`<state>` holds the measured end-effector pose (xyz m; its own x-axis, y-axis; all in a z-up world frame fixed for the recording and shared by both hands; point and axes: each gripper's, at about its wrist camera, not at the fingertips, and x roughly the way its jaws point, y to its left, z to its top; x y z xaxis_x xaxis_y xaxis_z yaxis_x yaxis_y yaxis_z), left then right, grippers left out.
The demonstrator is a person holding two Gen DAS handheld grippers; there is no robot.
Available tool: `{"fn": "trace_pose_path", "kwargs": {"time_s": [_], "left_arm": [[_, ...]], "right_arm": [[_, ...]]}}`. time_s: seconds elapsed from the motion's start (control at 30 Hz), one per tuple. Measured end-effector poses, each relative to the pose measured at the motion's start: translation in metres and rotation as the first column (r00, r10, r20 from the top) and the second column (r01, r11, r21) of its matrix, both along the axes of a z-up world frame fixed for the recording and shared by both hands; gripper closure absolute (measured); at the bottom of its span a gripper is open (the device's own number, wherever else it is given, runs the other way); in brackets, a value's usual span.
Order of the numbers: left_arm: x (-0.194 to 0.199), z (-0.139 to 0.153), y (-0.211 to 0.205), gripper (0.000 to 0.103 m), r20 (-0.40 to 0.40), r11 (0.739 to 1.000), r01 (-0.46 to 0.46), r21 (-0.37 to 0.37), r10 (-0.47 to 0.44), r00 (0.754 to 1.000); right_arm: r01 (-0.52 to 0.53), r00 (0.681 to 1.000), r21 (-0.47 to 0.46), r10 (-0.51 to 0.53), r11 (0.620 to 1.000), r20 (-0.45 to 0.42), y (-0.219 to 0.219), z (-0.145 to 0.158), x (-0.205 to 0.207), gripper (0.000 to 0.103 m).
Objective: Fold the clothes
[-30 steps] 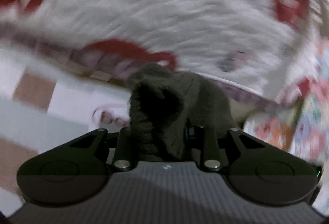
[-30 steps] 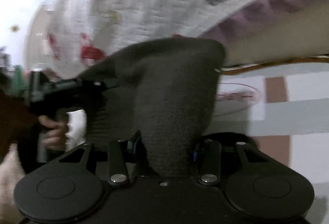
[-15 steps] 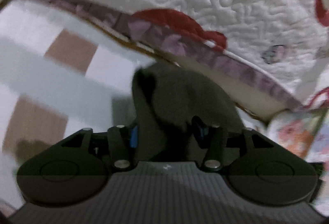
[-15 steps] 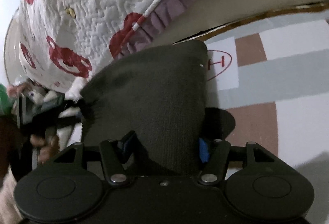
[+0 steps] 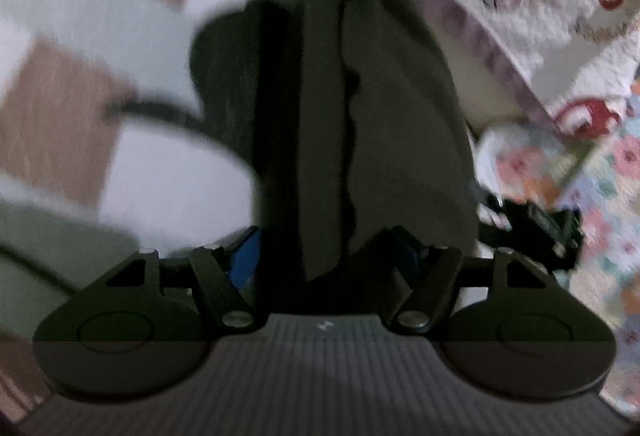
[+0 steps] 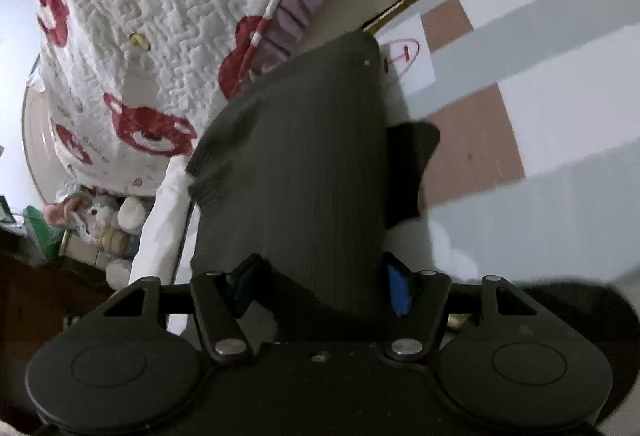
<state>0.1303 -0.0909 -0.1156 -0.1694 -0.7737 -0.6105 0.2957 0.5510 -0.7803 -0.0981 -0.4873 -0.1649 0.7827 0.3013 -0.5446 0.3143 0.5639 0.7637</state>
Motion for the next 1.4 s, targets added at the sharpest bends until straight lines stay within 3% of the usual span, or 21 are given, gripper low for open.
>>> {"fn": "trace_pose_path", "kwargs": {"time_s": [0.13,0.2,0.23,0.37,0.5,0.53,0.6,0.67,0.7,0.77,0.8,0.83,0.87,0.9,1.0,1.1,1.17,1.27,1.4], "left_arm": [[-0.002,-0.012,0.016,0.034,-0.077,0.998,-0.051,-0.043,0.048,0.996],[-0.002,-0.012,0.011,0.034,-0.04,0.998,-0.05,-0.044,0.048,0.998],[-0.002,-0.011,0.008,0.033,-0.015,0.998,-0.046,-0.044,0.046,0.999],[-0.005,-0.006,-0.011,0.023,0.05,0.999,-0.038,-0.035,0.04,0.998],[-0.009,-0.008,-0.024,0.022,0.061,0.996,-0.086,-0.04,0.088,0.994],[-0.008,-0.007,-0.027,0.026,0.055,0.995,-0.1,-0.019,0.101,0.993],[-0.007,-0.004,-0.031,0.065,0.049,0.992,-0.125,0.025,0.124,0.991],[-0.015,0.01,-0.039,0.073,0.164,0.993,-0.083,0.083,0.069,0.984],[-0.021,0.019,-0.043,0.074,0.234,0.992,-0.06,0.112,0.033,0.972],[-0.034,0.034,-0.052,0.074,0.32,0.988,-0.037,0.149,-0.013,0.947],[-0.035,0.034,-0.052,0.074,0.287,0.99,-0.051,0.13,0.012,0.958],[-0.033,0.03,-0.049,0.074,0.232,0.991,-0.069,0.115,0.041,0.972],[-0.03,0.025,-0.047,0.073,0.179,0.991,-0.087,0.103,0.068,0.982],[-0.028,0.02,-0.046,0.072,0.153,0.99,-0.095,0.108,0.078,0.985],[-0.021,0.004,-0.038,0.062,0.069,0.988,-0.115,0.102,0.108,0.992],[-0.018,-0.007,-0.033,0.057,0.024,0.99,-0.117,0.076,0.116,0.993],[-0.018,-0.011,-0.038,0.05,0.039,0.994,-0.08,0.07,0.078,0.996],[-0.02,-0.011,-0.047,0.039,0.066,0.995,-0.057,0.078,0.052,0.996],[-0.026,-0.006,-0.057,0.042,0.138,0.994,-0.031,0.102,0.017,0.99]], "right_arm": [[-0.082,0.996,0.004,0.082,0.997,-0.02,0.002,-0.001,-0.007,0.032],[-0.104,0.994,0.013,0.104,0.994,-0.026,0.001,-0.003,-0.01,0.031],[-0.118,0.992,0.003,0.118,0.993,-0.033,0.004,-0.003,-0.006,0.026],[-0.176,0.983,-0.039,0.173,0.984,-0.062,0.014,-0.006,0.01,0.018],[-0.106,0.994,-0.05,0.105,0.993,-0.02,0.016,-0.01,0.024,0.018],[-0.09,0.996,-0.055,0.088,0.994,-0.026,0.017,-0.008,0.027,0.027],[-0.108,0.993,-0.148,0.099,0.983,-0.066,0.027,0.006,0.034,0.041],[-0.13,0.99,-0.257,0.109,0.958,-0.093,0.04,0.029,0.037,0.055],[-0.143,0.987,-0.312,0.113,0.939,-0.111,0.048,0.043,0.039,0.056],[-0.223,0.973,-0.524,0.158,0.822,-0.166,0.078,0.068,0.047,0.058],[-0.261,0.965,-0.617,0.174,0.742,-0.198,0.093,0.081,0.051,0.058],[-0.303,0.953,-0.717,0.21,0.628,-0.219,0.112,0.089,0.054,0.059],[-0.337,0.939,-0.773,0.246,0.538,-0.239,0.127,0.091,0.055,0.058],[-0.347,0.937,-0.757,0.246,0.553,-0.249,0.127,0.09,0.058,0.058],[-0.295,0.955,-0.652,0.192,0.698,-0.226,0.098,0.081,0.059,0.056],[-0.25,0.966,-0.541,0.169,0.803,-0.196,0.071,0.075,0.057,0.053],[-0.238,0.969,-0.481,0.17,0.844,-0.18,0.061,0.073,0.055,0.051],[-0.23,0.971,-0.422,0.175,0.877,-0.166,0.051,0.071,0.059,0.049],[-0.217,0.969,-0.405,0.144,0.888,-0.203,0.057,0.07,0.066,0.049]]}}
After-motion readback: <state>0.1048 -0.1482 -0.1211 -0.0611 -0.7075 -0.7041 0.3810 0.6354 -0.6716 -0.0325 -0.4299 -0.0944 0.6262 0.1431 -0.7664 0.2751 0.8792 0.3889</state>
